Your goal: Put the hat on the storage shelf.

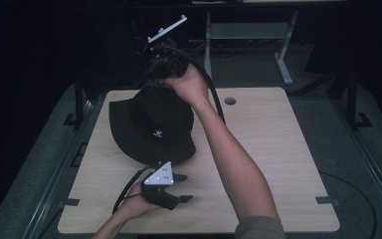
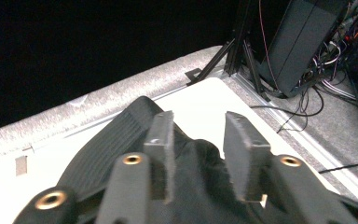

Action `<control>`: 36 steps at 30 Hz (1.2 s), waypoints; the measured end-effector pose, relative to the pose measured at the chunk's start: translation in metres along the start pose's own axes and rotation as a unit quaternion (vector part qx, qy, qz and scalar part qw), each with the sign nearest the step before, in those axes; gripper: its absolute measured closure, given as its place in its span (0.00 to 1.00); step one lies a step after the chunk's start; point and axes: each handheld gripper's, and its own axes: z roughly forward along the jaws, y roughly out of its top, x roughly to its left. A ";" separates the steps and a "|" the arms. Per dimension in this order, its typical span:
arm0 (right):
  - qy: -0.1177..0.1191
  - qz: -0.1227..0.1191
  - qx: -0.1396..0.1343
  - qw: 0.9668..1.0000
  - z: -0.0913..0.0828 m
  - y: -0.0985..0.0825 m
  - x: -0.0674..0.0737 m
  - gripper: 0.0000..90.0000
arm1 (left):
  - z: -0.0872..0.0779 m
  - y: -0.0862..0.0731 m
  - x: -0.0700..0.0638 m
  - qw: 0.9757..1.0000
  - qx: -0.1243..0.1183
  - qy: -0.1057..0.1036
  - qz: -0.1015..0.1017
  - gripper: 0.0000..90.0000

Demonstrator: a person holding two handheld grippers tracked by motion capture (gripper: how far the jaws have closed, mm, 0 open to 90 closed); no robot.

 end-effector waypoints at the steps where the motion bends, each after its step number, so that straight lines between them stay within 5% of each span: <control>1: 0.004 0.005 -0.003 1.000 -0.002 -0.001 -0.001 0.68 | 0.000 0.000 0.000 1.000 0.001 -0.001 0.000 0.39; 12: 0.025 0.055 -0.041 0.997 -0.029 -0.042 -0.027 0.46 | -0.004 -0.002 0.000 1.000 -0.005 -0.001 -0.010 0.38; 16: 0.039 0.070 -0.073 0.994 -0.043 -0.054 -0.031 0.45 | -0.003 -0.002 0.001 1.000 -0.004 0.003 -0.011 0.36; 36: 0.029 0.098 -0.071 0.992 -0.077 -0.102 -0.048 0.30 | 0.001 -0.003 0.003 1.000 -0.003 0.006 -0.019 0.31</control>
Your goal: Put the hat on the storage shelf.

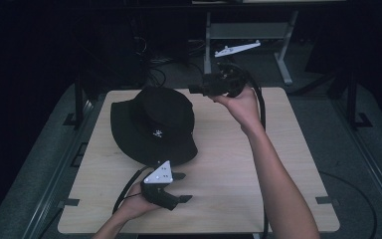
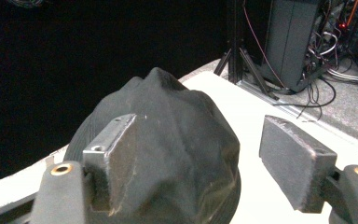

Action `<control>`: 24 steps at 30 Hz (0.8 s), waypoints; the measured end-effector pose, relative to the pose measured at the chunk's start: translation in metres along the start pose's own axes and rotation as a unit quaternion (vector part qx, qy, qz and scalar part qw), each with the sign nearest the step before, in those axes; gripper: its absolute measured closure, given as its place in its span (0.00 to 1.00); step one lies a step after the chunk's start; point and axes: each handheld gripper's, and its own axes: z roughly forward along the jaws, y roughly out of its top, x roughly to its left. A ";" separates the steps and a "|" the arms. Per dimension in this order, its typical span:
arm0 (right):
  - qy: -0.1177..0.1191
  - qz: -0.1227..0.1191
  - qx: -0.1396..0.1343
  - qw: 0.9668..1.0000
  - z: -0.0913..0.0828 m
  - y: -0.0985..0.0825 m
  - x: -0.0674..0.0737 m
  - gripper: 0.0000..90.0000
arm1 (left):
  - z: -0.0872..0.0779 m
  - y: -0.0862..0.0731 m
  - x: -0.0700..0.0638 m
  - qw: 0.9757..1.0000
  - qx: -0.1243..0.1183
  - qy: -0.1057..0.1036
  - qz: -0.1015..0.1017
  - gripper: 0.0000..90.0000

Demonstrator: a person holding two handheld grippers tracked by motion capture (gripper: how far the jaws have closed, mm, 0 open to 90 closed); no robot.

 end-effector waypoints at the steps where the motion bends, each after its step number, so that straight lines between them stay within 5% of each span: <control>1: -0.001 0.002 -0.004 1.000 -0.002 -0.002 0.000 0.30 | 0.000 0.000 0.000 1.000 -0.001 0.000 -0.001 0.30; 24: -0.033 0.018 -0.011 0.999 -0.035 -0.045 -0.014 0.23 | 0.002 -0.001 -0.001 1.000 -0.002 0.003 -0.004 0.29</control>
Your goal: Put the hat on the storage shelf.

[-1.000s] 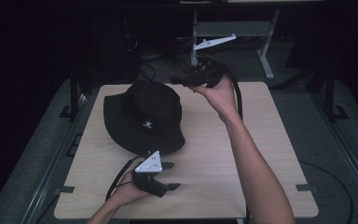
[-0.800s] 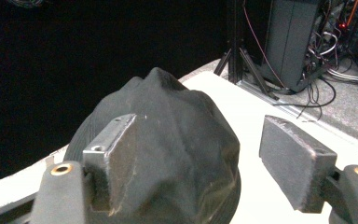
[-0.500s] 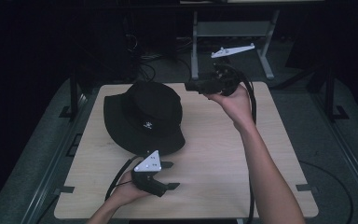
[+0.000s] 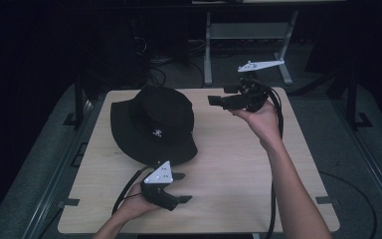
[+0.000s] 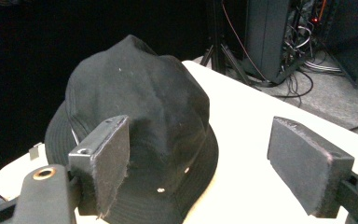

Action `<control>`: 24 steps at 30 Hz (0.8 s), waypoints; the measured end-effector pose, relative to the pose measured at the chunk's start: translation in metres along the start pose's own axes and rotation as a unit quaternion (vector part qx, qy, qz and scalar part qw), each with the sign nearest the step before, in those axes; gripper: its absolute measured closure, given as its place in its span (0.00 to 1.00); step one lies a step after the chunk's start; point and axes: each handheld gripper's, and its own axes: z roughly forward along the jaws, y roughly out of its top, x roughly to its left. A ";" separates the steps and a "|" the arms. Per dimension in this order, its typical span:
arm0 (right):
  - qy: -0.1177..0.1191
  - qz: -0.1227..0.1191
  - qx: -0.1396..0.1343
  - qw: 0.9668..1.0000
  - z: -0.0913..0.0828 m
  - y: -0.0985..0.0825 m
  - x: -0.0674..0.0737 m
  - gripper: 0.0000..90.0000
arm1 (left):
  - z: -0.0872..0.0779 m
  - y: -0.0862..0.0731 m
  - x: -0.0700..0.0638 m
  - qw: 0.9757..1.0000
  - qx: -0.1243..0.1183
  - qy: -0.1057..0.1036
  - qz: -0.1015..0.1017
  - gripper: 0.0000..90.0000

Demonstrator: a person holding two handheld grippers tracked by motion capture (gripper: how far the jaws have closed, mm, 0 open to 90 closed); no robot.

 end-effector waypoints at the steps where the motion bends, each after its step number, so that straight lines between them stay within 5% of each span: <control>1: -0.002 0.000 0.001 1.000 -0.001 -0.001 0.000 0.22 | 0.000 0.000 0.000 1.000 0.000 0.001 0.001 0.28; 20: -0.012 0.021 0.011 1.000 -0.022 -0.042 -0.002 0.20 | 0.000 0.000 -0.002 1.000 0.002 0.003 0.003 0.25; 24: -0.017 0.020 0.010 1.000 -0.030 -0.052 -0.003 0.20 | 0.000 0.000 -0.001 1.000 -0.004 0.006 -0.012 0.22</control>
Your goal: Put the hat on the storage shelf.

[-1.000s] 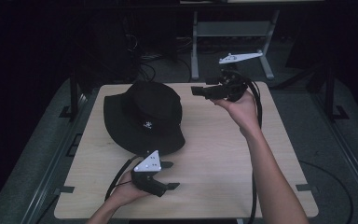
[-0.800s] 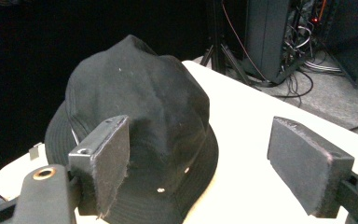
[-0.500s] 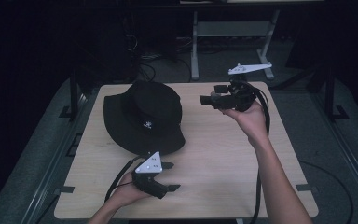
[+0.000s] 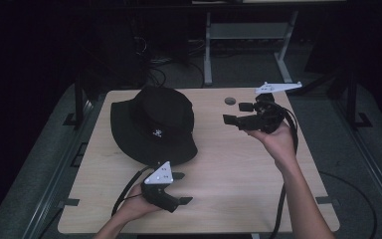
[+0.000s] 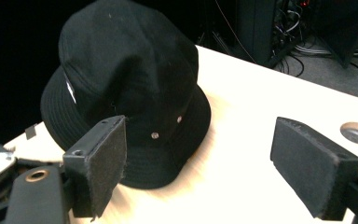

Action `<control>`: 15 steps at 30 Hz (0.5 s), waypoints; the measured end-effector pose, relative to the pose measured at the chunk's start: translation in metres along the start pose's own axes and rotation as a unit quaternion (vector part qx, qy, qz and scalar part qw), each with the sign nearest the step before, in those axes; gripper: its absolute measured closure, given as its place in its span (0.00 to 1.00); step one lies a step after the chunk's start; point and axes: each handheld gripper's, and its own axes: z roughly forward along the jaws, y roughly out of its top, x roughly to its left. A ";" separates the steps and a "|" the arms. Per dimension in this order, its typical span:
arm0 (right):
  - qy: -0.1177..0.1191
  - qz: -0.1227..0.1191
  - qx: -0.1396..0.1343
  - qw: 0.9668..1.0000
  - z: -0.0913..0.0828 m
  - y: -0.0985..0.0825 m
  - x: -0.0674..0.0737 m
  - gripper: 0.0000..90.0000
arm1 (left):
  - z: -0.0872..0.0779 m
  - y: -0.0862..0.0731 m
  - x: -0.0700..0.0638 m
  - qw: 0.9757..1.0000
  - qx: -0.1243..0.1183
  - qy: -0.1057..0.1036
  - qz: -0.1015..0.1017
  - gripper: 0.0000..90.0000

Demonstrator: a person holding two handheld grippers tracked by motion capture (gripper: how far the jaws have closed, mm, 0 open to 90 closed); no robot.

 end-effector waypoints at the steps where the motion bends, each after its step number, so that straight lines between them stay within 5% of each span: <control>1: -0.001 0.001 0.001 1.000 -0.002 -0.004 -0.001 0.19 | 0.000 0.000 0.000 1.000 -0.001 0.000 -0.001 0.22; 15: -0.027 0.017 -0.008 0.999 -0.034 -0.054 -0.010 0.18 | 0.001 0.001 -0.002 1.000 -0.002 0.004 0.001 0.20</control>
